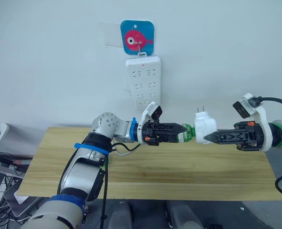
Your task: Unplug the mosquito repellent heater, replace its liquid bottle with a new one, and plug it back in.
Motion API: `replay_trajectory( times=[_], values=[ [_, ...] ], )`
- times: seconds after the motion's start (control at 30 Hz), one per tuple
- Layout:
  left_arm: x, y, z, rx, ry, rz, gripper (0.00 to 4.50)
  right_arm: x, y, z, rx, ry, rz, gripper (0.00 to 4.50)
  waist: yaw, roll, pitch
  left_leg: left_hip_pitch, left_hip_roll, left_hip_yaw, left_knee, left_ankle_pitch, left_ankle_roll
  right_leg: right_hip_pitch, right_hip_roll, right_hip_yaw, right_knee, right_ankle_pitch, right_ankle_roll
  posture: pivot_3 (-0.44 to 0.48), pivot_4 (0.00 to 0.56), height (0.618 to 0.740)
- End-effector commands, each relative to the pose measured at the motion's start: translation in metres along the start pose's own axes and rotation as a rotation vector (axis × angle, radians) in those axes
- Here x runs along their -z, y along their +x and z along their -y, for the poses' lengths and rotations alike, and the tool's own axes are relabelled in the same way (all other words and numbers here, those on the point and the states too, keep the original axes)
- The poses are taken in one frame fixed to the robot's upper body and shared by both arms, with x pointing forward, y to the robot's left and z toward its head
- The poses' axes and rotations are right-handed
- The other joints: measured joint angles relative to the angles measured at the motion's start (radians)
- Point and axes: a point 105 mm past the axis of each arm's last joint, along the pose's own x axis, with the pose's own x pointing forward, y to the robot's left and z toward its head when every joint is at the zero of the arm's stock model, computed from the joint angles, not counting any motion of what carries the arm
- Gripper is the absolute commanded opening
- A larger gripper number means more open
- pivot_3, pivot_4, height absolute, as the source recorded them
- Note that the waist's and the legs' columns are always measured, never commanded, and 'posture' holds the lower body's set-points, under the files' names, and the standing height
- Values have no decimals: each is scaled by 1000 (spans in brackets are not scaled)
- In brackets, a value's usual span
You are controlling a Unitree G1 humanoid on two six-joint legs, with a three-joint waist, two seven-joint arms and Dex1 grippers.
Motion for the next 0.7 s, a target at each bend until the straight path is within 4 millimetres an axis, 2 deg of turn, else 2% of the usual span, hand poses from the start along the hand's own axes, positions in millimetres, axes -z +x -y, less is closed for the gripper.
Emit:
replay_trajectory(
  times=[0.03, 0.27, 0.33, 0.5, 0.7],
  values=[
    [-9, -17, 14, 21, 61, 73, 2266, -8, -17, 0, 71, -15, 52, 2970, 0, 0, 0, 0, 0, 0, 0, 0, -1, 0, 0, 0, 0, 0, 0, -85, 170, 740],
    [-12, -12, 9, -10, 115, 88, 2266, -10, -11, 0, 53, -22, 46, 2970, 2, 0, 0, 0, 0, 0, 0, 1, -1, 0, 0, 0, 0, 0, 0, -81, 175, 740],
    [-12, -12, 8, -18, 142, 96, 3015, -9, -11, 0, 49, -21, 45, 2970, 2, 0, 0, 0, 0, 0, 0, 1, -1, 0, 0, 0, 0, 0, 0, -80, 175, 740],
    [-12, -12, 7, -18, 155, 103, 4488, -9, -9, 0, 35, -15, 43, 2970, 2, 0, 0, 0, 0, 0, 0, 1, -1, 0, 0, 0, 1, 0, 0, -76, 175, 740],
    [-14, -21, 11, -51, 209, 115, 4488, -12, -15, 4, 49, 5, 86, 2970, 3, 0, 0, 0, 0, 0, 0, 1, -1, 0, -1, 0, 0, 0, 0, -72, 172, 740]
  ],
)
